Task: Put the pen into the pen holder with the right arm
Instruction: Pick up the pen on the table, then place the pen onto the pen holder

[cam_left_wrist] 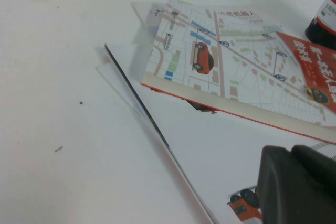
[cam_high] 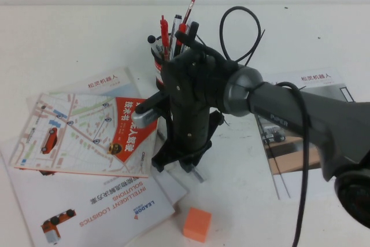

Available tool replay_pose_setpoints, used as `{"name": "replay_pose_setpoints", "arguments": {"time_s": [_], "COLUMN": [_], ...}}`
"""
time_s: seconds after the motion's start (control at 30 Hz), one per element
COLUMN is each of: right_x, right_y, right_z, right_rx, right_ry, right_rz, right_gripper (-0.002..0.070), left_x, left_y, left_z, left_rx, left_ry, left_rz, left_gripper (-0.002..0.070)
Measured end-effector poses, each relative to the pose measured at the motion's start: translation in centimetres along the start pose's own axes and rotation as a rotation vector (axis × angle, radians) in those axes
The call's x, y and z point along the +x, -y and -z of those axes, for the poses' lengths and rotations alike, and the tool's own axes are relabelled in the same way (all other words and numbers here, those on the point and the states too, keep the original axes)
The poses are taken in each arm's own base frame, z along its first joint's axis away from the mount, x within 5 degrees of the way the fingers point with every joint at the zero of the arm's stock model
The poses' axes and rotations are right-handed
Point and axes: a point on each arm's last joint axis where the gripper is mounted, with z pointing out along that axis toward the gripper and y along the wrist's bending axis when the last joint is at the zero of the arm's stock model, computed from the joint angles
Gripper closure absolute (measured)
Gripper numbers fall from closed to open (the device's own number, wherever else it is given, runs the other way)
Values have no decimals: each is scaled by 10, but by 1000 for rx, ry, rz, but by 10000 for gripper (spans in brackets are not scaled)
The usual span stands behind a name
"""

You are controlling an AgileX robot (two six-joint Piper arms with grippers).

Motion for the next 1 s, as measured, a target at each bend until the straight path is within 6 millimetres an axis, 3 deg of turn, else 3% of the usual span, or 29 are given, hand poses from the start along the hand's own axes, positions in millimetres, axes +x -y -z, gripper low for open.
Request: {"name": "replay_pose_setpoints", "arguments": {"time_s": [0.1,0.17,0.27,0.37,0.5,0.6,0.7,0.83,1.0], "right_x": [3,11,37,70,109,123,122,105,80], "right_y": [3,10,25,33,30,28,29,30,36], "right_z": [20,46,82,104,115,124,129,130,110], "right_rx": [4,4,7,4,-40,-86,-107,-98,-83], "right_ry": [40,81,154,269,526,807,1088,1367,1677], "right_rz": [-32,-67,-138,-213,-259,-282,-283,-221,-197], "right_gripper": [604,604,604,605,605,605,605,605,605], "left_x": [0,0,0,0,0,0,0,0,0], "left_y": [0,0,0,0,0,0,0,0,0], "left_z": [0,0,0,0,0,0,0,0,0], "left_rx": [0,0,0,0,0,0,0,0,0], "left_ry": [0,0,0,0,0,0,0,0,0], "left_rz": [0,0,0,0,0,0,0,0,0], "left_gripper": [677,678,678,678,678,678,678,677,677]}}
